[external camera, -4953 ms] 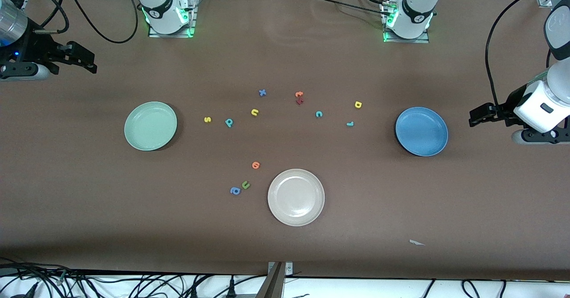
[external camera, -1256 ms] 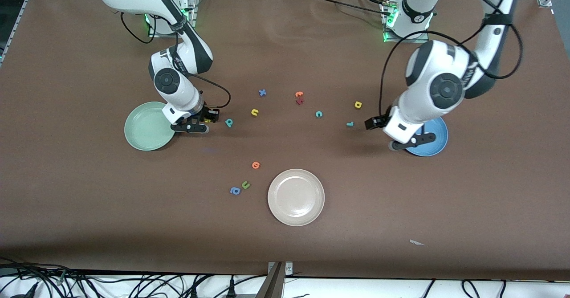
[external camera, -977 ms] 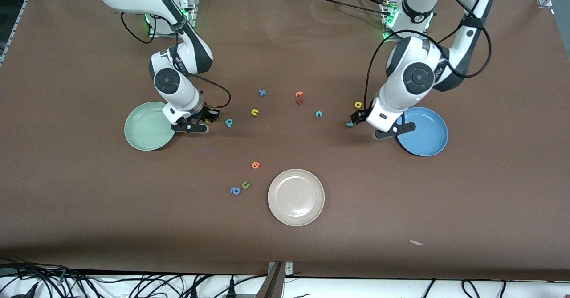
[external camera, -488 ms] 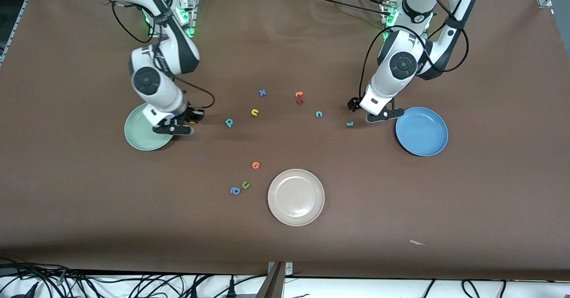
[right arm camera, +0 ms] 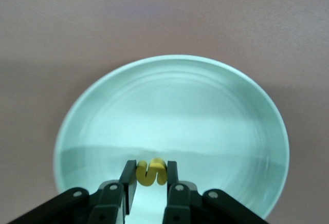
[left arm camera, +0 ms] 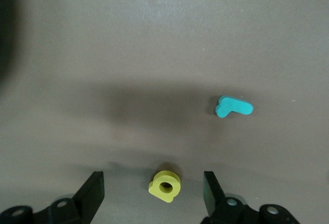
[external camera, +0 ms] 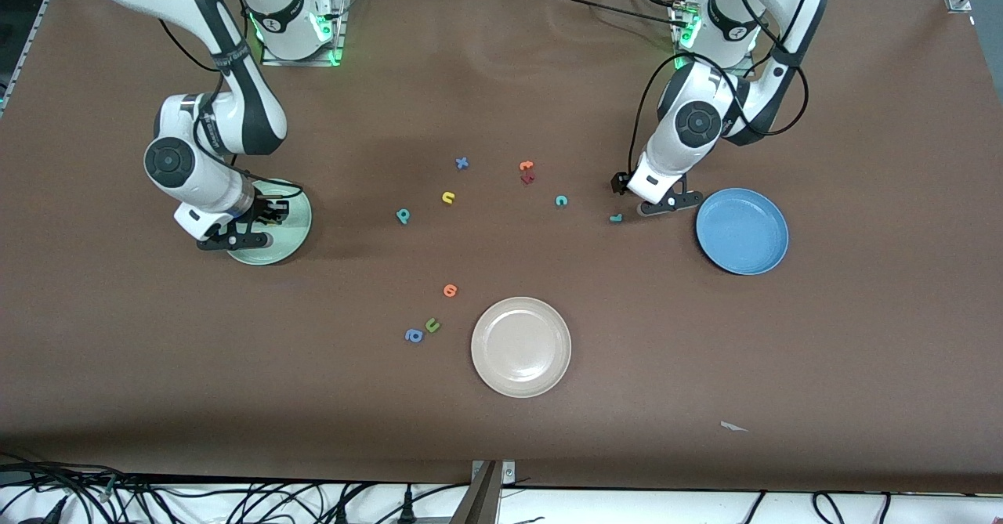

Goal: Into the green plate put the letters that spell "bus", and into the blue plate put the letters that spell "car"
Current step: 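Place the s on the green plate while the left gripper grasps the o, then grasp the teal d while the left gripper lifts the yellow o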

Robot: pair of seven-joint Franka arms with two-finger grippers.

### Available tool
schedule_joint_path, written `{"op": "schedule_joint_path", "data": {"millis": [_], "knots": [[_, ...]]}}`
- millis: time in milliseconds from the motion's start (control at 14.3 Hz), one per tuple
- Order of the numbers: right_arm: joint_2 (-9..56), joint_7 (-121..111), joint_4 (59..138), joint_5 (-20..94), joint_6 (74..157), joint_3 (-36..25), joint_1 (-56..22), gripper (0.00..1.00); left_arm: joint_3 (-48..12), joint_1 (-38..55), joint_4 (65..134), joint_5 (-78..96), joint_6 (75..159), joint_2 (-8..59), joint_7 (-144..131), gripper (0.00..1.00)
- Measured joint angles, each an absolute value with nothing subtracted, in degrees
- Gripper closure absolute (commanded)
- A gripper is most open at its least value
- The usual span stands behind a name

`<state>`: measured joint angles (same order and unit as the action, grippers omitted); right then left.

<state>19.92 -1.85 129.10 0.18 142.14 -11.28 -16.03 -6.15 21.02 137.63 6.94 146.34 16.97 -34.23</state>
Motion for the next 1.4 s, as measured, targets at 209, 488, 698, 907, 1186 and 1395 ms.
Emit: {"op": "schedule_joint_path", "data": {"millis": [209, 488, 698, 907, 1186, 1395], "knots": [[21.55, -2.7, 128.95, 0.18, 143.57, -11.28, -15.17, 0.0, -6.15, 21.07, 137.63, 6.94, 146.34, 17.77, -34.23, 0.21], [20.4, -1.91, 127.33, 0.28, 141.92, -9.94, -15.18, 0.04, -6.73, 21.16, 137.63, 6.94, 146.34, 17.82, -35.15, 0.26], [18.9, 9.46, 123.02, 0.34, 134.14, -3.31, -15.49, 0.07, -7.14, 21.19, 137.63, 6.94, 146.34, 17.82, -35.87, 0.3], [18.84, 27.17, 119.7, 0.34, 131.47, 2.66, -18.56, 0.25, -7.35, 21.19, 137.65, 6.94, 146.34, 18.15, -36.2, 0.3], [21.63, 42.02, 118.97, 0.43, 135.91, 3.47, -25.12, 0.42, -7.48, 21.19, 137.64, 6.94, 146.99, 19.24, -36.58, 0.43], [25.42, 48.07, 118.98, 0.43, 141.49, 3.49, -28.4, 0.42, -7.56, 21.19, 137.54, 6.94, 147.1, 19.2, -36.79, 0.55]]}}
